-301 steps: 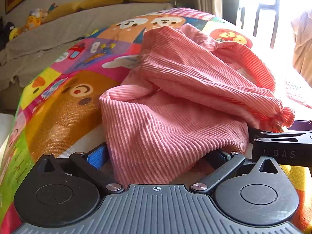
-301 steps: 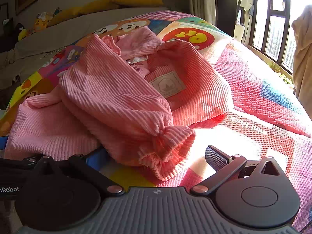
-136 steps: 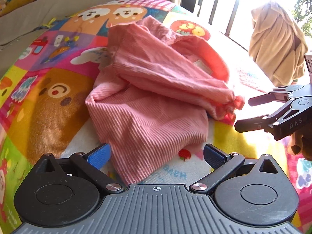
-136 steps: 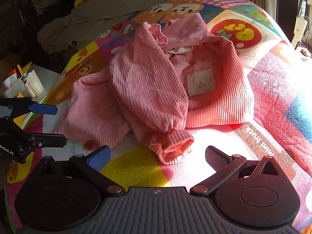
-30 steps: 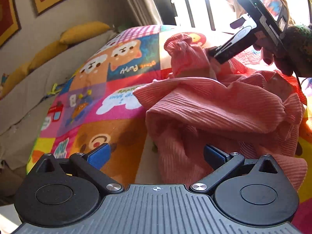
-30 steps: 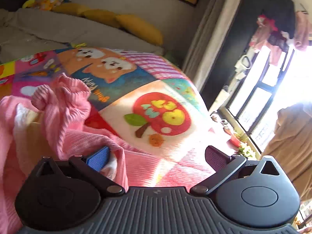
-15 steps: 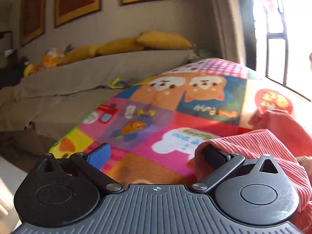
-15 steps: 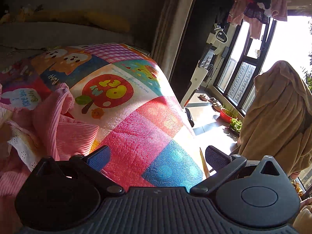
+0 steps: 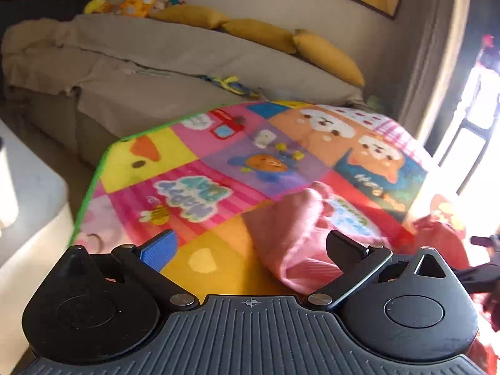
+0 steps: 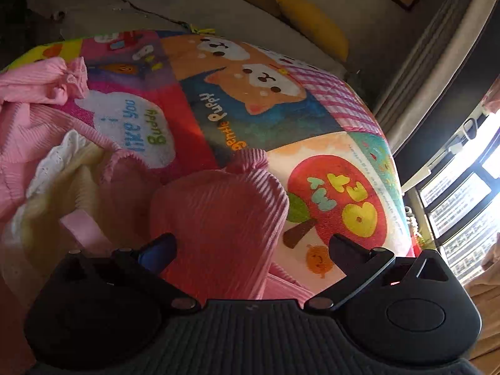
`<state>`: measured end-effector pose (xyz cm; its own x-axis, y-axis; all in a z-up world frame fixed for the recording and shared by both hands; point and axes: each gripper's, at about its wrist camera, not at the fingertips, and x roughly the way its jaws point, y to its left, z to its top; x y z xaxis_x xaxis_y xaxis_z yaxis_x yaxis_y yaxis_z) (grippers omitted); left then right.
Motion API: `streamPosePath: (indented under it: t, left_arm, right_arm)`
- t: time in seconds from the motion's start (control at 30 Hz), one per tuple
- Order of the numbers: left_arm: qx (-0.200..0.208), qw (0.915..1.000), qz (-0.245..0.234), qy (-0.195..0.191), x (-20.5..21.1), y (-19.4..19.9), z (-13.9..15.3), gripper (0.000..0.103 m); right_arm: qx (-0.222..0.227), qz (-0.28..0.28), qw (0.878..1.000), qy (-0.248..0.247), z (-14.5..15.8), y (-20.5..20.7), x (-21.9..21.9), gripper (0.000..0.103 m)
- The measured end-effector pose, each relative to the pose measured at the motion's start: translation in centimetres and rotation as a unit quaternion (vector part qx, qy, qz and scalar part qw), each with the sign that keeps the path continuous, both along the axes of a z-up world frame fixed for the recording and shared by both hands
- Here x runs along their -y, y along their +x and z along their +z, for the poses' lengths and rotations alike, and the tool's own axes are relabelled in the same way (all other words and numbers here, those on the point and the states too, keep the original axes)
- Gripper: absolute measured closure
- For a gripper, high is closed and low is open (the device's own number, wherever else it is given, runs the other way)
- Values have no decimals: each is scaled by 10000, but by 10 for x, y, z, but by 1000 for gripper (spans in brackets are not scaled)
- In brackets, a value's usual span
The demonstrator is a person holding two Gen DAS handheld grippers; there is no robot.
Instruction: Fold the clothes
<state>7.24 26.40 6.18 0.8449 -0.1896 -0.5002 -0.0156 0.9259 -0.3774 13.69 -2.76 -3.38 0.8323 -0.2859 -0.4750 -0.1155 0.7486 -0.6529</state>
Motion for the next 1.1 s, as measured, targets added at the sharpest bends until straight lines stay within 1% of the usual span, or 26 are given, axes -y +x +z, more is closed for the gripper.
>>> streamPosePath:
  t: [0.03, 0.07, 0.1, 0.13, 0.2, 0.23, 0.3, 0.33, 0.37, 0.4, 0.43, 0.47, 0.5, 0.53, 0.6, 0.67, 0.7, 0.73, 0.8, 0.83, 0.87, 0.97, 1.0, 1.07, 1.1]
  left_arm:
    - [48, 9992, -378, -128, 9, 0, 2, 0]
    - [78, 9979, -634, -108, 19, -1, 4, 0]
    - [105, 9962, -867, -65, 29, -2, 5, 0]
    - [115, 9948, -1010, 54, 39, -1, 4, 0]
    - [103, 9921, -1210, 328, 59, 3, 0, 0]
    - [62, 9910, -1262, 449, 68, 6, -2, 0]
    - [-62, 9893, -1320, 612, 83, 13, -9, 0]
    - [-121, 9884, -1363, 665, 89, 16, -13, 0]
    - [-180, 9873, -1408, 717, 95, 20, -17, 0]
    - [-228, 9861, -1447, 788, 99, 22, -20, 0]
    - [-274, 9848, -1485, 862, 103, 23, -22, 0]
    - [-301, 9826, -1585, 918, 107, 21, -24, 0]
    - [-291, 9794, -1762, 946, 111, 16, -23, 0]
    - [-266, 9758, -1936, 978, 114, 10, -22, 0]
    - [-176, 9641, -2363, 1197, 120, -12, -19, 0]
    - [-93, 9492, -2762, 1507, 129, -38, -18, 0]
    - [-68, 9418, -2920, 1663, 135, -51, -19, 0]
    - [-46, 9342, -3068, 1818, 141, -64, -20, 0]
    - [-1, 9176, -3359, 2124, 153, -90, -22, 0]
    - [-11, 9099, -3475, 2266, 158, -104, -25, 0]
    - [-42, 9043, -3531, 2397, 163, -113, -28, 0]
    - [-141, 8876, -3669, 2782, 175, -139, -37, 0]
    - [-126, 8803, -3704, 2962, 179, -146, -41, 0]
    - [-113, 8676, -3732, 3283, 186, -154, -47, 0]
    - [-106, 8656, -3709, 3362, 187, -154, -49, 0]
  right_arm:
    - [417, -313, 9981, -332, -3, 0, 9, 0]
    - [813, -677, 9930, -526, -2, -2, 26, 0]
    - [1184, -1088, 9848, -655, 1, -6, 48, 0]
    - [1368, -1500, 9767, -689, 3, -10, 74, 0]
    - [1383, -2325, 9610, -575, 7, -20, 130, 0]
    - [1300, -2686, 9534, -458, 7, -27, 156, 0]
    - [920, -3266, 9406, -83, 3, -46, 201, 0]
    - [681, -3462, 9355, 192, 1, -56, 219, 0]
    - [498, -3596, 9295, 649, 2, -68, 235, 0]
    - [356, -3692, 9204, 1235, 4, -83, 252, 0]
    - [321, -3684, 9128, 1736, 9, -99, 263, 0]
    - [389, -3581, 9077, 2155, 15, -115, 269, 0]
    - [361, -3351, 9111, 2373, 19, -130, 267, 0]
    - [242, -3002, 9229, 2400, 21, -144, 255, 0]
    - [3, -2290, 9423, 2443, 25, -171, 231, 0]
    - [-235, -1564, 9560, 2471, 29, -198, 208, 0]
    - [-354, -1198, 9607, 2479, 31, -211, 196, 0]
    - [-472, -829, 9640, 2484, 33, -225, 184, 0]
    - [-764, -183, 9661, 2457, 33, -247, 160, 0]
    - [-991, 5, 9656, 2405, 25, -252, 146, 0]
    - [-1127, 197, 9670, 2279, 18, -255, 132, 0]
    - [-1267, 783, 9744, 1685, 0, -265, 85, 0]
    - [-1312, 978, 9753, 1484, -7, -268, 69, 0]
    - [-1192, 1133, 9797, 1143, -9, -267, 53, 0]
    - [-1000, 1062, 9841, 1013, -8, -264, 49, 0]
